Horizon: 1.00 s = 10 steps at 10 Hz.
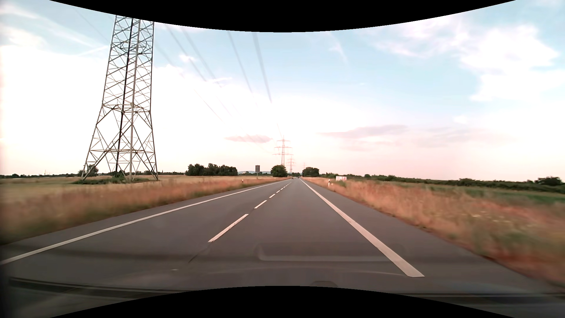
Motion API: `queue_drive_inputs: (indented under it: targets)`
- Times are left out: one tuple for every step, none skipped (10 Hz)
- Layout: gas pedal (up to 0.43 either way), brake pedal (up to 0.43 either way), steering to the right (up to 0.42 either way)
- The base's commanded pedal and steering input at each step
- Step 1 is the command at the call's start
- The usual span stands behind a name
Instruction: Follow the waypoints while adhering to traffic rules and regulations
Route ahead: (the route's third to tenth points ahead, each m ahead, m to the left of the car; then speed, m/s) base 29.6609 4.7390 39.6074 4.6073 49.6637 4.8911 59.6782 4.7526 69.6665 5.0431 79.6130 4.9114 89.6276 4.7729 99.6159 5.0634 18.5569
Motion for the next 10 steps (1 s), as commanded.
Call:
queue_drive_inputs:
  targets:
    - [0.138, 0.000, -0.001]
    - [0.138, 0.000, -0.001]
    - [0.138, 0.000, -0.001]
    - [0.138, 0.000, -0.001]
    - [0.138, 0.000, 0.000]
    - [0.138, 0.000, 0.000]
    - [0.138, 0.000, -0.001]
    - [0.138, 0.000, -0.001]
    - [0.138, 0.000, -0.001]
    - [0.138, 0.000, -0.001]
